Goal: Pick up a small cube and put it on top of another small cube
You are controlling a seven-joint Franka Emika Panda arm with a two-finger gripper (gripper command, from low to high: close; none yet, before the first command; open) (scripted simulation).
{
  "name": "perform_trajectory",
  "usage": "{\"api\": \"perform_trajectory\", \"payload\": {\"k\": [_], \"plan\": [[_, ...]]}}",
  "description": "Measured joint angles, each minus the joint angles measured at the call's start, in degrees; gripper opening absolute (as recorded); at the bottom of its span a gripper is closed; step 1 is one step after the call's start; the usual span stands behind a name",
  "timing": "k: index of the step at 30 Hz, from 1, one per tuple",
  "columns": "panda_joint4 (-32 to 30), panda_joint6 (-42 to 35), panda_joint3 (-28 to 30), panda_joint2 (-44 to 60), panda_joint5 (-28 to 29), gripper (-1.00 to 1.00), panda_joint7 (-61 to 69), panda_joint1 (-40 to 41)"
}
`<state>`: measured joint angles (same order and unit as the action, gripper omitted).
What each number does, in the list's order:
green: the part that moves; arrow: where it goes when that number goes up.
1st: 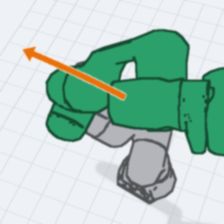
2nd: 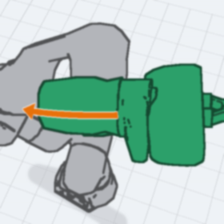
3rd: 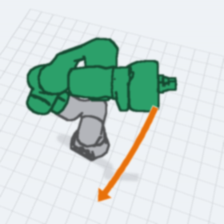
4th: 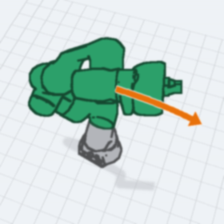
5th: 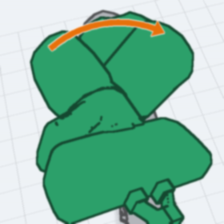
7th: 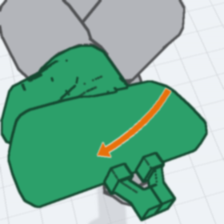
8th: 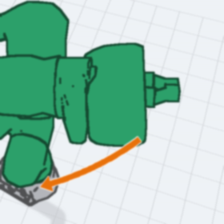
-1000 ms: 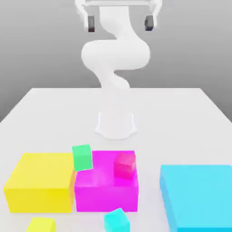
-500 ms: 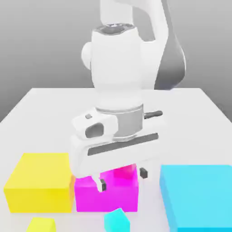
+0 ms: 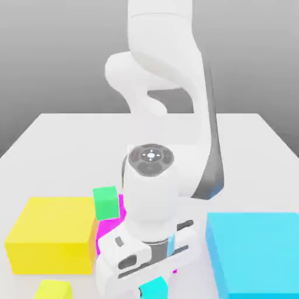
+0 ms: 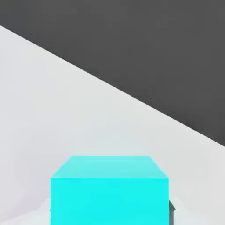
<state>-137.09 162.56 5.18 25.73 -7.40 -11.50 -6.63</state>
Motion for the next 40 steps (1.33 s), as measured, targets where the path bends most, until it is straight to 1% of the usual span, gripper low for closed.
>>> {"api": "perform_trajectory", "payload": {"k": [5, 9, 13, 17, 23, 25, 28, 29, 35, 37, 40], "plan": [[-2.0, -7.01, 1.76, -9.0, 2.2, -1.0, -1.93, -1.32], [-5.3, -11.92, 1.58, -16.9, 0.79, -1.0, -5.39, -1.96], [-8.85, -16.52, 0.84, -25.02, 1.12, -1.0, -10.63, -2.04], [-12.47, -20.98, 0.14, -33.3, 3.16, -1.0, -17.17, -1.71], [-17.87, -27.22, -2.96, -45.31, 7.24, -1.0, -27.58, 0.81], [-19.3, -24.63, -3.41, -44.18, 7.69, -1.0, -28.74, 1.21], [-21.21, -17.86, -3.58, -39.33, 7.8, -1.0, -29.04, 1.38], [-21.58, -16.45, -3.6, -38.29, 7.81, 1.0, -29.06, 1.4], [-21.76, -15.74, -3.62, -37.77, 7.89, 1.0, -29.13, 1.42], [-21.13, -18.31, -3.66, -39.71, 8.0, 1.0, -29.22, 1.47], [-19.45, -25.08, -3.72, -44.8, 8.09, 1.0, -29.3, 1.5]]}}
